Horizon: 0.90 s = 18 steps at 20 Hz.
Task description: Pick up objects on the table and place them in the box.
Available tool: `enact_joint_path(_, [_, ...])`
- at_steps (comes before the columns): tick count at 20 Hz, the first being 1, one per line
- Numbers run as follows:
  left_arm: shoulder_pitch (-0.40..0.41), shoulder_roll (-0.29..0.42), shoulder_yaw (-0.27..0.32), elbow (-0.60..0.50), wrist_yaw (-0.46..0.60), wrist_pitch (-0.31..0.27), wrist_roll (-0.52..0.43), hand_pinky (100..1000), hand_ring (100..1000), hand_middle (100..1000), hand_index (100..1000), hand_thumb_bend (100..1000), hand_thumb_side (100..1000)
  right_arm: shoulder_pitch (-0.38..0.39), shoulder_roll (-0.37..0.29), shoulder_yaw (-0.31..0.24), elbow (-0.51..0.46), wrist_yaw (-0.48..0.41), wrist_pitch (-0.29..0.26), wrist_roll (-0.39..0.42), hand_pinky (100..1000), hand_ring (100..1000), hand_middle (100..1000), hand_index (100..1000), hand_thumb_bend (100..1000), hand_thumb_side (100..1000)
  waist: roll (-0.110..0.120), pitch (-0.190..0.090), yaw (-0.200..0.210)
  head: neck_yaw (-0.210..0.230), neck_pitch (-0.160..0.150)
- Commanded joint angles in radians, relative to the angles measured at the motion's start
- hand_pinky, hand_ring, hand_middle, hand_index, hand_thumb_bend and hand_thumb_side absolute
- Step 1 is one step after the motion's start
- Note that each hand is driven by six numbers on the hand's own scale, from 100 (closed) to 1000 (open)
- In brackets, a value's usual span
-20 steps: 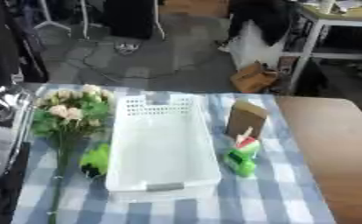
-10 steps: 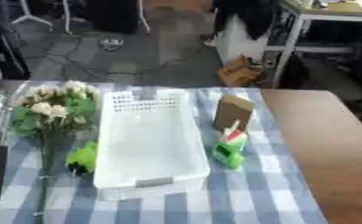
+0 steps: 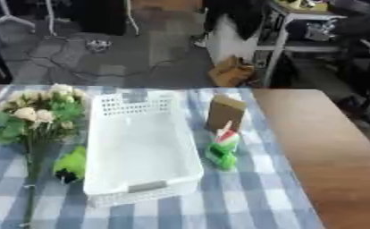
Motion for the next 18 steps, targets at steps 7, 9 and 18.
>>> enact_joint_path(7, [-0.021,0.003,-0.004,-0.013,0.009,-0.001,-0.01,762,964,933,976,100,813,-0.097,0.095,-0.006,0.24,0.191,-0.129,0.018,921,1000,999,1000,544,942,-0.007,-0.014,0.011,-0.026,-0.017])
enact_joint_path(9, [-0.022,0.001,-0.005,-0.013,0.01,-0.001,-0.012,761,963,931,973,100,812,-0.102,0.113,-0.013,0.275,0.229,-0.151,0.021,938,1000,1000,1000,597,872,-0.006,-0.013,0.013,-0.027,-0.017])
enact_joint_path(18, [-0.034,-0.014,-0.009,-0.013,0.023,0.0,-0.019,760,960,918,952,100,797,-0.087,0.213,-0.085,0.412,0.316,-0.16,0.051,932,1000,991,1000,633,848,0.004,-0.003,0.031,-0.034,-0.026])
